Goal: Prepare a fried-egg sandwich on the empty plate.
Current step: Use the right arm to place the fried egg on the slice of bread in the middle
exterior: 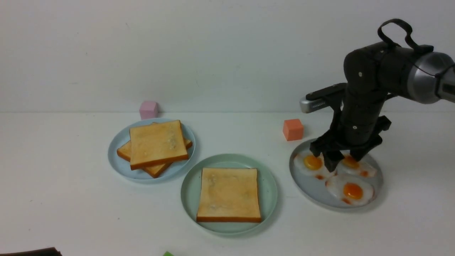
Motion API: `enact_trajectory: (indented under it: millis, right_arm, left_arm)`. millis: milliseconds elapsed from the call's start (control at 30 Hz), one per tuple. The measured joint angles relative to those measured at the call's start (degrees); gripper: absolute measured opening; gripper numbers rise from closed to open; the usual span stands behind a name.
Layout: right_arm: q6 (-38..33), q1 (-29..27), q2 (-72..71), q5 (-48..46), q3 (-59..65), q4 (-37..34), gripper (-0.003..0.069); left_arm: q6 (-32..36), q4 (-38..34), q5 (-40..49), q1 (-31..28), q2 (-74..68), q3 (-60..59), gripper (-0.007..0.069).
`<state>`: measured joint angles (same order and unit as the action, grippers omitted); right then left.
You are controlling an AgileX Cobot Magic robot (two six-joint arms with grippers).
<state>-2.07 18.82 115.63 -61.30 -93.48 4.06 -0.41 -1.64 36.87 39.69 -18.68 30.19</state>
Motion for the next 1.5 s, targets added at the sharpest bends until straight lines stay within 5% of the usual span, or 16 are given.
enact_trajectory:
  millis: [300, 533, 1133, 1500]
  right_arm:
    - [1.71, 14.54, -0.74, 8.99, -0.29, -1.89, 0.0487]
    - [4.19, 20.19, 2.04, 17.14, -0.29, -2.09, 0.0486]
    - [4.78, 21.13, 4.99, 20.81, -0.29, -4.06, 0.0479]
    - [4.78, 21.18, 4.99, 19.66, -0.29, -5.83, 0.0589]
  left_arm:
    - [0.00, 0.28, 0.00, 0.00, 0.00, 0.00, 0.0024]
    - [0.00, 0.28, 0.00, 0.00, 0.00, 0.00, 0.0029]
    - [0.00, 0.45, -1.16, 0.00, 0.00, 0.00, 0.0030]
    - [0.00, 0.45, -0.60, 0.00, 0.00, 0.00, 0.0039]
